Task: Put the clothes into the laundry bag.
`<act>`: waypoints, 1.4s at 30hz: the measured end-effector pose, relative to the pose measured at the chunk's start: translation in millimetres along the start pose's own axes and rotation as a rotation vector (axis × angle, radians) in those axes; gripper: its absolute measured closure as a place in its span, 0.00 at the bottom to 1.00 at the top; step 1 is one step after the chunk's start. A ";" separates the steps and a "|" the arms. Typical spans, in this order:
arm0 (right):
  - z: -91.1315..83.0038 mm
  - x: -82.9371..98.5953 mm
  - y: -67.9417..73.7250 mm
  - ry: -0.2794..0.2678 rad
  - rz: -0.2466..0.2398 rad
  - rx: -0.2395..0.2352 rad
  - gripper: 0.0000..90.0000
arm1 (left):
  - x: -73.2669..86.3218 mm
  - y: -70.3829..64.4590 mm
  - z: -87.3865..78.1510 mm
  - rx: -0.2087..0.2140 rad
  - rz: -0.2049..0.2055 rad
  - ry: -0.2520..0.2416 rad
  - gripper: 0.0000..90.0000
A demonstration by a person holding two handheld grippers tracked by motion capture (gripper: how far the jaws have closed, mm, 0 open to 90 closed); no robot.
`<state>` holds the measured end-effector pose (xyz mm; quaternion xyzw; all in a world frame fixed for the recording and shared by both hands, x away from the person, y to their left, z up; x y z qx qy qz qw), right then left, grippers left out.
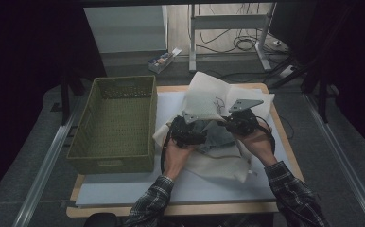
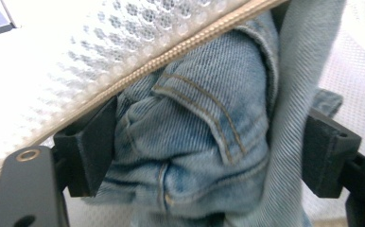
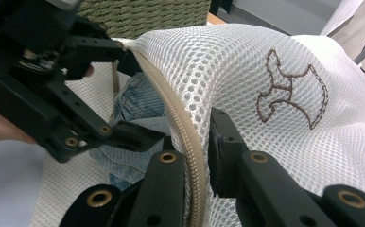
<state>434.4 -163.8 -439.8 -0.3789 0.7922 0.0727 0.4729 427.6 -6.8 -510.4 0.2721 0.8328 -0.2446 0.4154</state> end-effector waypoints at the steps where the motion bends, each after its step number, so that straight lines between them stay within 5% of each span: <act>1: 0.1 0.3 0.1 0.002 0.000 0.000 0.92 | 0.8 -0.7 -2.4 0.003 -0.001 -0.002 0.19; 8: 0.3 1.3 -0.9 0.004 0.004 0.001 0.92 | 13.0 -12.9 -17.3 0.035 0.010 0.006 0.19; 13: 0.8 1.0 1.0 0.006 -0.001 0.002 0.92 | 28.5 -12.5 -6.3 -0.022 0.043 0.066 0.24; 16: 1.1 1.2 1.3 0.007 -0.001 0.000 0.92 | 32.6 -5.3 -0.6 -0.056 0.051 0.081 0.46; 20: 2.7 2.3 1.3 0.012 0.001 -0.006 0.94 | 30.9 2.3 4.9 -0.006 0.019 0.073 0.83; 22: 3.0 2.5 2.0 0.014 -0.001 -0.006 0.94 | 26.1 3.6 6.1 0.000 0.012 0.055 0.88; 36: -1.3 -0.8 3.0 -0.003 0.000 -0.009 0.95 | -26.7 5.0 19.0 -0.071 0.000 -0.072 0.90; 39: -1.7 -0.8 3.4 -0.003 -0.001 -0.012 0.95 | -28.0 11.9 24.2 -0.102 -0.005 -0.057 0.90; 42: -0.2 0.4 5.0 0.007 -0.004 -0.016 0.95 | -20.7 19.6 30.9 -0.090 -0.034 -0.034 0.89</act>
Point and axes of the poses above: each handheld gripper's, and its own axes: z roughly forward along the jaws, x roughly out of its underside, y roughly to its left, the point moved 5 cm from there along z, roughly forward along the jaws, and after that the axes turned 13 degrees about x, right-handed, at the moved point
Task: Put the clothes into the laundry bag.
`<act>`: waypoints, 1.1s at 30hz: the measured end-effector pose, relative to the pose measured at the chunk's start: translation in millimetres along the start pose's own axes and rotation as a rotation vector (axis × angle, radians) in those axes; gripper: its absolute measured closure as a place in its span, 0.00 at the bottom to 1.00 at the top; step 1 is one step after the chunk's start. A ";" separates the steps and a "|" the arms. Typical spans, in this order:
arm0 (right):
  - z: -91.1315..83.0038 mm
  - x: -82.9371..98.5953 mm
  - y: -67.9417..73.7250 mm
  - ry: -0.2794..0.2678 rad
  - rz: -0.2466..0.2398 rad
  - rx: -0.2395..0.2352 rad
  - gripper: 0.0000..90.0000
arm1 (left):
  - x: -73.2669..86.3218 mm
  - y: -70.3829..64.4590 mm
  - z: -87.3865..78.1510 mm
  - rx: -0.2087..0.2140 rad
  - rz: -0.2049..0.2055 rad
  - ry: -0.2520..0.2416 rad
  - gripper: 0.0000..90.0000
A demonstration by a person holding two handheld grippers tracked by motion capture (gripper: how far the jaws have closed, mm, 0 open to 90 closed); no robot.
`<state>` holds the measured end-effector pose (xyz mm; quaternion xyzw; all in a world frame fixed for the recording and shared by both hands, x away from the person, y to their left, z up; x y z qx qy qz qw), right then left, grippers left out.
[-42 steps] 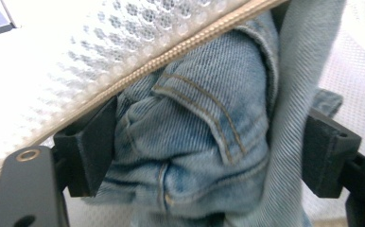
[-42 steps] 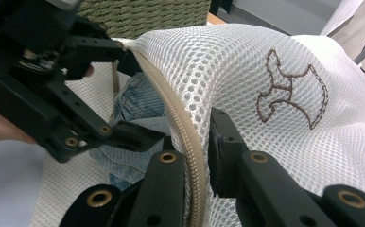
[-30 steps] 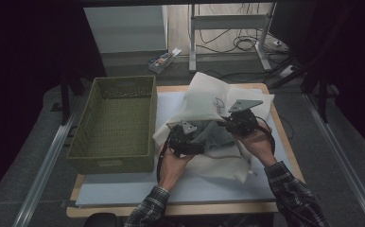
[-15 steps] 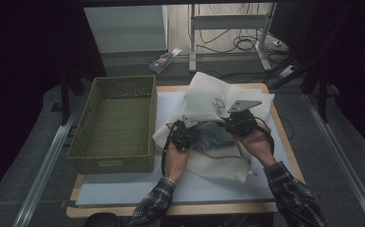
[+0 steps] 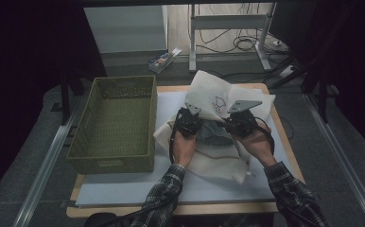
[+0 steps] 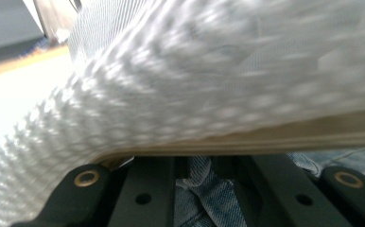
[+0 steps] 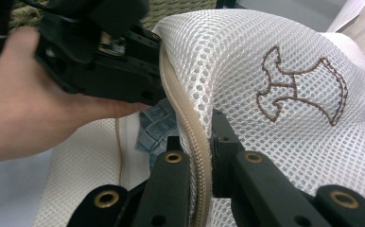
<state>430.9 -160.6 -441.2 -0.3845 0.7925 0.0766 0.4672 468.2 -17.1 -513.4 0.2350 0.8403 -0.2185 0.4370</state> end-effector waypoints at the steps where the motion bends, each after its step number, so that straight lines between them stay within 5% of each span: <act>1: 0.8 0.6 0.5 0.003 -0.001 -0.002 0.95 | 2.9 0.9 0.5 0.003 0.001 0.002 0.88; 10: 3.1 3.3 1.4 0.013 0.000 -0.007 0.94 | 6.8 -7.1 -23.1 0.063 0.003 -0.015 0.61; 33: 2.9 25.2 13.0 0.061 -0.019 -0.003 0.91 | 41.1 -39.3 -82.1 0.150 0.079 0.005 0.30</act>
Point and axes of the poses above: each handheld gripper's, and its own axes: z roughly forward along the jaws, x roughly out of its underside, y roughly to its left, the point moved 5 cm from there along z, roughly forward along the jaws, and after that the axes turned 13 degrees about x, right-handed, at the moved point
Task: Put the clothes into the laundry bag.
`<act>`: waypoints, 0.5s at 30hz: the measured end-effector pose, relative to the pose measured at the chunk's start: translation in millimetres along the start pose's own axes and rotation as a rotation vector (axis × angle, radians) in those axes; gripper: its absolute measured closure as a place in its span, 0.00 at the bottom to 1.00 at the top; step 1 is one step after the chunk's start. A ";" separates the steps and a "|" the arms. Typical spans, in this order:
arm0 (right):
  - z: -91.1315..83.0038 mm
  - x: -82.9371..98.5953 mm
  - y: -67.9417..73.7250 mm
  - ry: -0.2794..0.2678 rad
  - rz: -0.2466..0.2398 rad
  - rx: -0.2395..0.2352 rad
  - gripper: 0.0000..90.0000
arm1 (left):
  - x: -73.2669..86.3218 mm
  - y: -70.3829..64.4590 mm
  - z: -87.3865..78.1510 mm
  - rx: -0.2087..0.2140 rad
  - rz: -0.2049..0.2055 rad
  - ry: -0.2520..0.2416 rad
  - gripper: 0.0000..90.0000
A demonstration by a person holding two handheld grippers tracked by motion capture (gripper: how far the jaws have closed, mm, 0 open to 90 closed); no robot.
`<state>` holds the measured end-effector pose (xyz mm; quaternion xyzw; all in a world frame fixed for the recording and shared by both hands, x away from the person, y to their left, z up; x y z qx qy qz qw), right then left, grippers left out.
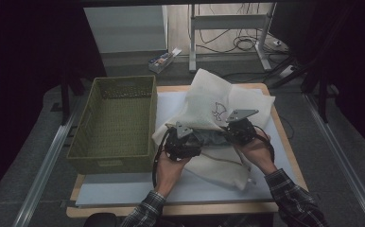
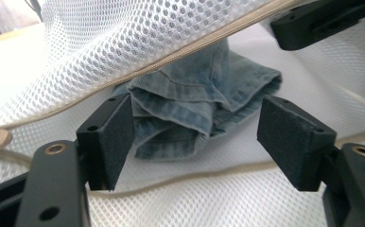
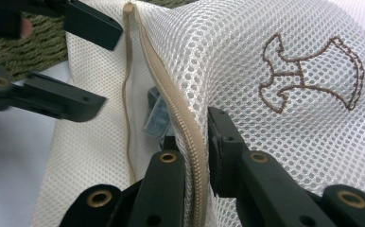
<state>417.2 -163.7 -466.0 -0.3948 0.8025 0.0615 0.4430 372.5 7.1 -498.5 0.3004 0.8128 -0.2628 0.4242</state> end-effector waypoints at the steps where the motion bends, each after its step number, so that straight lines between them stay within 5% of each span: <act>1: -0.1 1.5 0.4 0.001 -0.003 0.002 0.91 | 1.2 -1.1 -1.8 0.003 0.000 0.000 0.29; 15: 1.2 24.9 9.7 0.041 -0.017 -0.004 0.88 | 25.0 -15.1 -27.2 0.092 0.012 -0.012 0.22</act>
Point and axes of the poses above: each handheld gripper's, and its own axes: z roughly forward along the jaws, x roughly out of its underside, y roughly to its left, the point moved 5 cm from there along z, roughly forward along the jaws, and after that the axes turned 13 degrees about x, right-handed, at the moved point
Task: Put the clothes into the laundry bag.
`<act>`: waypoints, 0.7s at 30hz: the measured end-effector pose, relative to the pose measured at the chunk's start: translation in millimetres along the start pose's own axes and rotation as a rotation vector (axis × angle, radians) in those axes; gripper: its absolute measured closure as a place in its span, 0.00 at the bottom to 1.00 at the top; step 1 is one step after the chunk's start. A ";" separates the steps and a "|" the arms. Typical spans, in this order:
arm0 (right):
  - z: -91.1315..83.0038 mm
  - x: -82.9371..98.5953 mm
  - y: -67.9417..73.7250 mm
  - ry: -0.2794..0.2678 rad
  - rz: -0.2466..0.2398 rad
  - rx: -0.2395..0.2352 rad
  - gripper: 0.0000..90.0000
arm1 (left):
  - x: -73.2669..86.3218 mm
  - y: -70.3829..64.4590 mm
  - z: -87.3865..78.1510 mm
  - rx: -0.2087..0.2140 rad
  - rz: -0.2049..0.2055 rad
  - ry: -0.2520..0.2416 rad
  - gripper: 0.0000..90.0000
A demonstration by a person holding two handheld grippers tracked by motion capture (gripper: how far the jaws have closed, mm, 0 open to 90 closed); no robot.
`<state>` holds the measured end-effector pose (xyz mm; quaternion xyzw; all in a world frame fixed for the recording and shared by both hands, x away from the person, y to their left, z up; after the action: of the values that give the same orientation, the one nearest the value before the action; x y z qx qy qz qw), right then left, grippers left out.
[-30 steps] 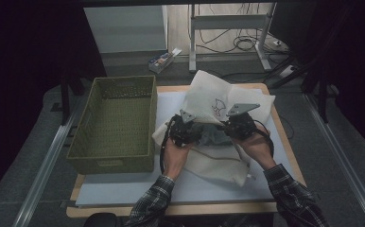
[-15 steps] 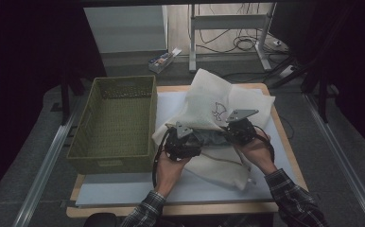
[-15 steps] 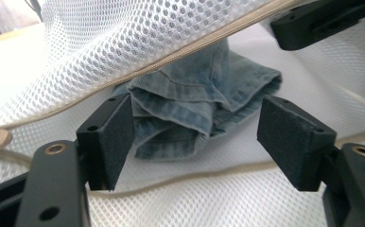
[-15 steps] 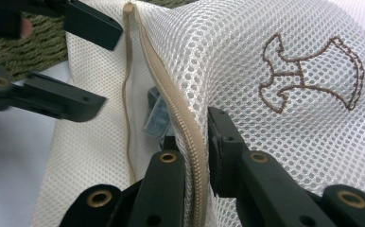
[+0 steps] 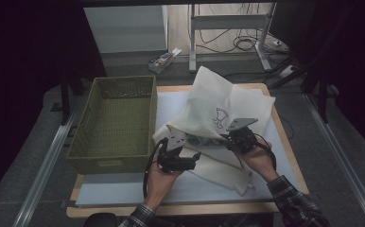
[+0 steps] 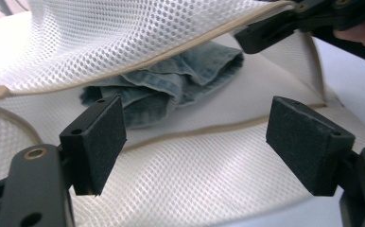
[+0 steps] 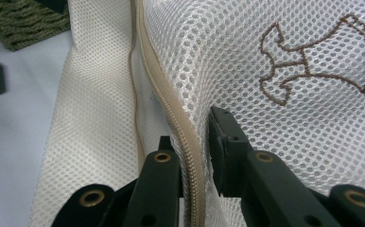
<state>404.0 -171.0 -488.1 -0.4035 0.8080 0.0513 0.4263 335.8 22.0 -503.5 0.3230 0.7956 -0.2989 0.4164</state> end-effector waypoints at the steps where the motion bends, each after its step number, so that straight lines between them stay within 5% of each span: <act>1: 0.6 1.0 0.7 0.000 -0.001 0.000 0.87 | 1.5 -0.6 -0.6 0.000 0.005 0.006 0.22; 21: 18.3 23.8 14.0 0.053 -0.032 -0.008 0.71 | 21.8 -10.4 -6.1 0.048 0.033 0.045 0.21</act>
<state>398.7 -168.2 -520.7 -0.4193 0.8122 0.0368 0.4040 315.4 25.9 -517.1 0.3527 0.7920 -0.3035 0.3953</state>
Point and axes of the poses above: each handheld gripper's, and its own axes: z roughly forward along the jaws, x roughly out of its underside, y roughly to its left, the point moved 5 cm from there along z, roughly forward along the jaws, and after that the axes turned 13 degrees about x, right-handed, at the moved point
